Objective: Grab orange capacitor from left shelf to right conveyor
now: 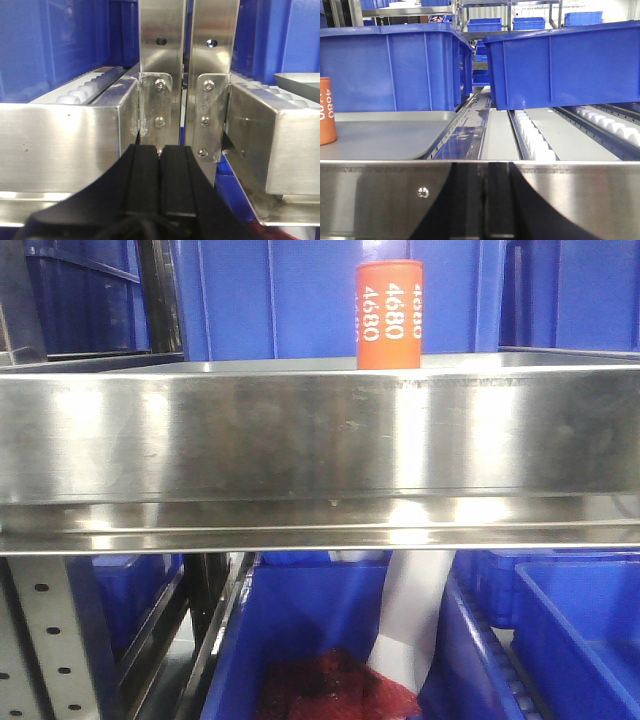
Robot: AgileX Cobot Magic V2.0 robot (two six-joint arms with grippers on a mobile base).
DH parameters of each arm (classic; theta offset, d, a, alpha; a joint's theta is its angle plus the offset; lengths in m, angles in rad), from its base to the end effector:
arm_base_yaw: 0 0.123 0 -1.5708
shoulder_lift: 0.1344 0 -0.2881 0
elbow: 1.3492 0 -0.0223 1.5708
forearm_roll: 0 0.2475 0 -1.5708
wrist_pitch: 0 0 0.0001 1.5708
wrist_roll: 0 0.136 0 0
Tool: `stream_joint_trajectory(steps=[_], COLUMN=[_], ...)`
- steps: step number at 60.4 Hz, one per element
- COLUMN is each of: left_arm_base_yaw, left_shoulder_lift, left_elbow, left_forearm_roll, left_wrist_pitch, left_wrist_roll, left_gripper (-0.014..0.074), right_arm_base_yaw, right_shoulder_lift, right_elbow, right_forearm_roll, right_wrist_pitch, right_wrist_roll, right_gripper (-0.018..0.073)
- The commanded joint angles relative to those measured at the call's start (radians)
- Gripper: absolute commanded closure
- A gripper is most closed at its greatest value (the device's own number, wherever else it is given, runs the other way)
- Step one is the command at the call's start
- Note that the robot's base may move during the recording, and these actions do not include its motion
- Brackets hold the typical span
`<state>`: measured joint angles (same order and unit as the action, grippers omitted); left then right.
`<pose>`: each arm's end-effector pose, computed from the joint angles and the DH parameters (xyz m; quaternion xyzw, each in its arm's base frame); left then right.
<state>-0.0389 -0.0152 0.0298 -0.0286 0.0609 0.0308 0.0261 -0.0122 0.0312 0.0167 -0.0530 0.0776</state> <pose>0.0951 -0.0039 0.1989 0.0151 0.7028 -0.0136 0.7111 0.0944 0.0023 0.2136 0.0229 0.6626 0.0447 0.7473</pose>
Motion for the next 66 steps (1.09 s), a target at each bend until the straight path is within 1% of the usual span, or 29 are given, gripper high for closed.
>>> stream_joint_trajectory(steps=[1,14,19,24,28,35,42,46,58,63,66], left_arm_base_yaw=[-0.007,-0.007,-0.007,-0.007,-0.007,-0.007,-0.007,-0.007,-0.007,-0.007,-0.007], left_shoulder_lift=[-0.012,-0.012,-0.012,-0.012,-0.012,-0.012,-0.012,-0.012,-0.012,-0.012,-0.012], left_elbow=[0.028,0.028,0.028,0.028,0.028,0.028,0.028,0.028,0.028,0.028,0.028], left_forearm_roll=[-0.006,-0.006,-0.006,-0.006,-0.006,-0.006,-0.006,-0.006,-0.006,-0.006,-0.006], left_wrist_pitch=[-0.086,-0.086,-0.086,-0.086,-0.086,-0.086,-0.086,-0.086,-0.086,-0.086,-0.086], left_wrist_roll=[-0.006,-0.006,-0.006,-0.006,-0.006,-0.006,-0.006,-0.006,-0.006,-0.006,-0.006], left_gripper=[0.0722,0.0722,0.0722,0.0722,0.0722,0.0722,0.0722,0.0722,0.0722,0.0722,0.0722], right_arm_base_yaw=[-0.001,-0.001,-0.001,-0.001,-0.001,-0.001,-0.001,-0.001,0.013,0.047,0.076], right_shoulder_lift=[-0.019,-0.019,-0.019,-0.018,-0.011,0.039,0.146,0.217,0.410,0.475,0.514], right_elbow=[-0.021,-0.023,-0.050,-0.105,-0.164,-0.299,-0.474,-0.581,-0.801,-0.857,-0.881], right_forearm_roll=[-0.004,-0.004,-0.004,-0.005,-0.005,-0.005,-0.005,-0.005,0.003,0.029,0.053], right_wrist_pitch=[-0.090,-0.133,-0.139,-0.117,-0.073,0.043,0.203,0.265,0.331,0.342,0.348], right_wrist_roll=[-0.004,-0.004,-0.004,-0.004,-0.005,-0.005,-0.005,-0.005,-0.005,-0.005,-0.005], right_gripper=[0.0503,0.0503,0.0503,0.0503,0.0503,0.0503,0.0503,0.0503,0.0499,0.0496,0.0475])
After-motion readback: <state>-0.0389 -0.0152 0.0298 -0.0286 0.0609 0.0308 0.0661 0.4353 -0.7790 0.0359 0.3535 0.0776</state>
